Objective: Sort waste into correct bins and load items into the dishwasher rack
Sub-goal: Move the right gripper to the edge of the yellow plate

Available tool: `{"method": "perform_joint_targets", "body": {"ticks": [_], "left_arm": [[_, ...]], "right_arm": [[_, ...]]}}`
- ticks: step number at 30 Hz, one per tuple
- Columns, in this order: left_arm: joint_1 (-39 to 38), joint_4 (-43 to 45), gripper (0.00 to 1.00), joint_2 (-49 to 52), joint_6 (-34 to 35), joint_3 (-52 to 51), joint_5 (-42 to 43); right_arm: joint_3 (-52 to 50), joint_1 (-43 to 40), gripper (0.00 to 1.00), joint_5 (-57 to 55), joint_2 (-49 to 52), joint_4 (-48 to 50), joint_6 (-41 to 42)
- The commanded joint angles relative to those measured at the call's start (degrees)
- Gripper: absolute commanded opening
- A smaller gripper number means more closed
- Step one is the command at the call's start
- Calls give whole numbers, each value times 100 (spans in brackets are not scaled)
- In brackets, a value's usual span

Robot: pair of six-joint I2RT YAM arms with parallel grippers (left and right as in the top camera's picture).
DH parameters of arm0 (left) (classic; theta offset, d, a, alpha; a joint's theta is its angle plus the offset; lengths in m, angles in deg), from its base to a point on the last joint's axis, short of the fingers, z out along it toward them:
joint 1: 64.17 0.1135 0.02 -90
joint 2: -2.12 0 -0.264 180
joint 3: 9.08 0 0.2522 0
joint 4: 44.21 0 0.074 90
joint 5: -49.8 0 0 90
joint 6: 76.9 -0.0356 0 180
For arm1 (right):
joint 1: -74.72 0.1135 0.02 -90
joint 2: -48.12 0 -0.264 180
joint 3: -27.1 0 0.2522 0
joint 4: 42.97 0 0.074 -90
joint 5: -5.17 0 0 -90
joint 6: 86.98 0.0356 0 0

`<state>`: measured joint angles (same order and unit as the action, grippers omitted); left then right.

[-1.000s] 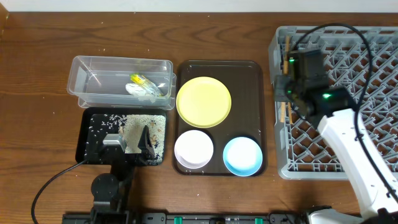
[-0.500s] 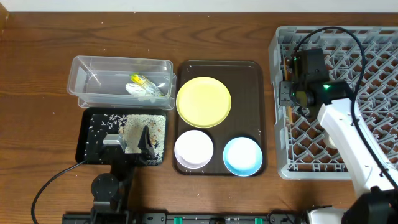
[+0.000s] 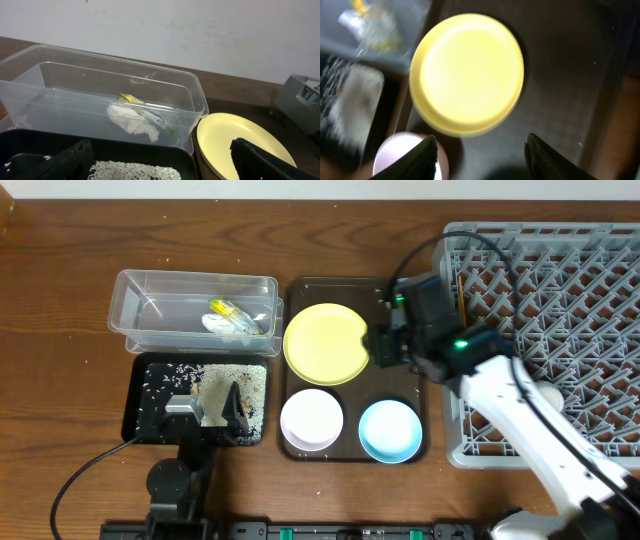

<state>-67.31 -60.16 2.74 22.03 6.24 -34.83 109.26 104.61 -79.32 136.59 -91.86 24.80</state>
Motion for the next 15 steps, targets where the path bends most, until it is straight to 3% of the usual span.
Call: {"method": "perform_joint_targets", "body": {"ticks": [1, 9, 15], "left_arm": [[22, -125, 91, -39, -79, -133, 22], [22, -125, 90, -39, -76, -133, 20], [22, -125, 91, -39, -76, -133, 20]], "right_arm": [[-26, 120, 49, -682, 625, 249, 901], [-26, 68, 38, -647, 2072, 809, 1178], [-26, 2, 4, -461, 2413, 787, 1187]]}}
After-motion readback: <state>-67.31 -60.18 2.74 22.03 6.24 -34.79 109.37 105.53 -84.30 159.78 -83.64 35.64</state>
